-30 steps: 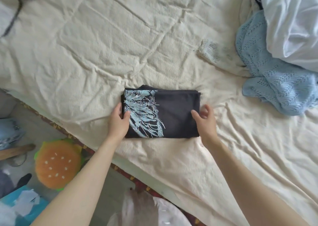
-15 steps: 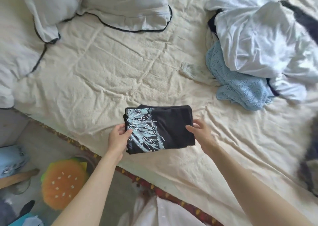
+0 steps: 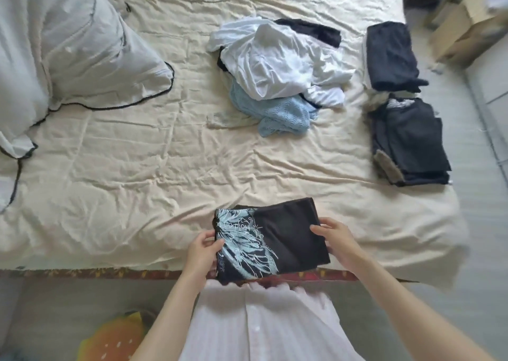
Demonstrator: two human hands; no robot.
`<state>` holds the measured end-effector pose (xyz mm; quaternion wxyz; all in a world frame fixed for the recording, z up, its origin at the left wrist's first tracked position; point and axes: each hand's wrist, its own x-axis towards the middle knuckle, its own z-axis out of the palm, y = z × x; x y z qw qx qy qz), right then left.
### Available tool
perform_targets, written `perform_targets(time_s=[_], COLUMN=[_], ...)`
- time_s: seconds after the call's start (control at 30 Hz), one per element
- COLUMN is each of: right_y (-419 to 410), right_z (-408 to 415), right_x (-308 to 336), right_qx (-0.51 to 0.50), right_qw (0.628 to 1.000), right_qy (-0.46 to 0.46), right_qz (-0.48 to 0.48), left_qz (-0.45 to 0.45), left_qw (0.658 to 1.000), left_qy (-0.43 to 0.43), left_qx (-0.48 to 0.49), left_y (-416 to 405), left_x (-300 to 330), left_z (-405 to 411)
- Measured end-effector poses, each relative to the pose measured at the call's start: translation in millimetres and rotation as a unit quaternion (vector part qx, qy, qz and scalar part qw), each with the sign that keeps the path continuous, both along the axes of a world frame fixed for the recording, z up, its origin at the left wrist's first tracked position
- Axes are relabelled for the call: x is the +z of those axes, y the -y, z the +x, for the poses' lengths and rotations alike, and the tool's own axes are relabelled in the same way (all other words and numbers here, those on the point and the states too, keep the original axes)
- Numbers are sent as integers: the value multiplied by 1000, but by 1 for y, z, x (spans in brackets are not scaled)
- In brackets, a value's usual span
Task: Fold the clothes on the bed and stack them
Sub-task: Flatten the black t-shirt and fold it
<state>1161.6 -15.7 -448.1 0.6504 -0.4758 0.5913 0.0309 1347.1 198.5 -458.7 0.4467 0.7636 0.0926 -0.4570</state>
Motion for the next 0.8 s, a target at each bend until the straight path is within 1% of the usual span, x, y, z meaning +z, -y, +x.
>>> perform_targets(time_s=[0.13, 0.2, 0.37, 0.43, 0.57, 0.63, 0.73, 0.8], right_y=[2, 8, 40, 60, 121, 162, 226, 263], right_z=[-56, -78, -123, -139, -164, -171, -180, -186], right_x=[18, 25, 35, 32, 17, 10, 0, -6], right_qx=[-84, -116, -202, -230, -278, -286, -312, -344], right_qw=[996, 993, 976, 969, 953, 948, 937, 923], right_qy=[15, 28, 78, 85, 106, 119, 138, 159], right_qz=[4, 7, 17, 26, 61, 73, 71, 70], left_qz=[-9, -20, -42, -46, -39, -31, -27, -36], left_qw=[997, 995, 982, 974, 955, 948, 933, 917], left_qy=[10, 11, 48, 65, 109, 139, 185, 219], left_qx=[-78, -102, -180, -211, -273, -286, -308, -331], left_y=[34, 58, 131, 166, 251, 302, 388, 446], left_x=[20, 30, 51, 54, 54, 53, 49, 44], left_z=[-23, -33, -54, -63, -80, -87, -98, -108])
